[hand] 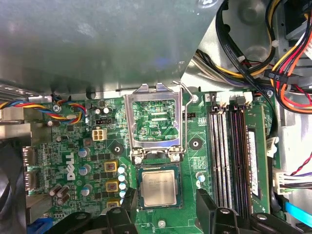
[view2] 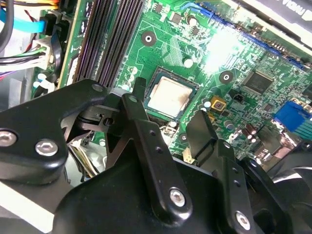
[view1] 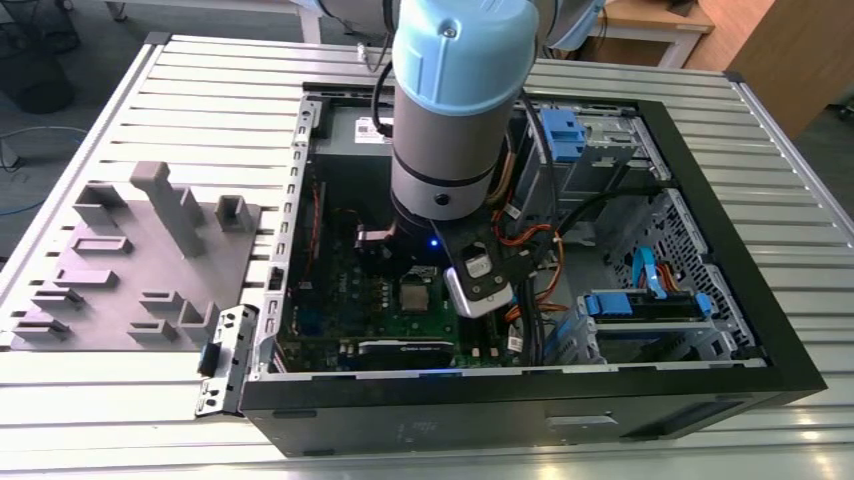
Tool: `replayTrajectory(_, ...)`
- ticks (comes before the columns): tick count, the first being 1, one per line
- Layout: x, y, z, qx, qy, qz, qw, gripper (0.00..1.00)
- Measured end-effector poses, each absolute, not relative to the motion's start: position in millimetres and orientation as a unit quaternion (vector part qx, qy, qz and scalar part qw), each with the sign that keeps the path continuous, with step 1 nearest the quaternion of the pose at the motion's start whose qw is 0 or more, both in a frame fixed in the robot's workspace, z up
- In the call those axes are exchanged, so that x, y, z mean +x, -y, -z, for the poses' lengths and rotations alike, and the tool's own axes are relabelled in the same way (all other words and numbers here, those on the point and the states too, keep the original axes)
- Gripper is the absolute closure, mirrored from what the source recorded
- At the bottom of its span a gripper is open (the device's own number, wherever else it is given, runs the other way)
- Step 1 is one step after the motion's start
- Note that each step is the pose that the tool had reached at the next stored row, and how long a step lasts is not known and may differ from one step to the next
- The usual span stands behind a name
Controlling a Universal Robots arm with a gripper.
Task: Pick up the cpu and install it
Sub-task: 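Place the cpu into insertion slot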
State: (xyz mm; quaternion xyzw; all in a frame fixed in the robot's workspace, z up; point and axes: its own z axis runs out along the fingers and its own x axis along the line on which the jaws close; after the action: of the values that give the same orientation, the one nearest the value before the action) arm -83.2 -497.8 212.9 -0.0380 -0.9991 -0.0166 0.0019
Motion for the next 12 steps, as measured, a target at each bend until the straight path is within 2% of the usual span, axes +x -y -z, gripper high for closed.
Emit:
replayTrajectory(9,-83.2,497.8,-213.2,-0.038,0.999,0.016,0.002,0.41)
replayTrajectory(11,-83.2,497.8,-213.3,-0.038,0.999,0.017,0.002,0.54)
replayTrajectory(12,-83.2,497.8,-213.3,-0.038,0.999,0.017,0.002,0.54)
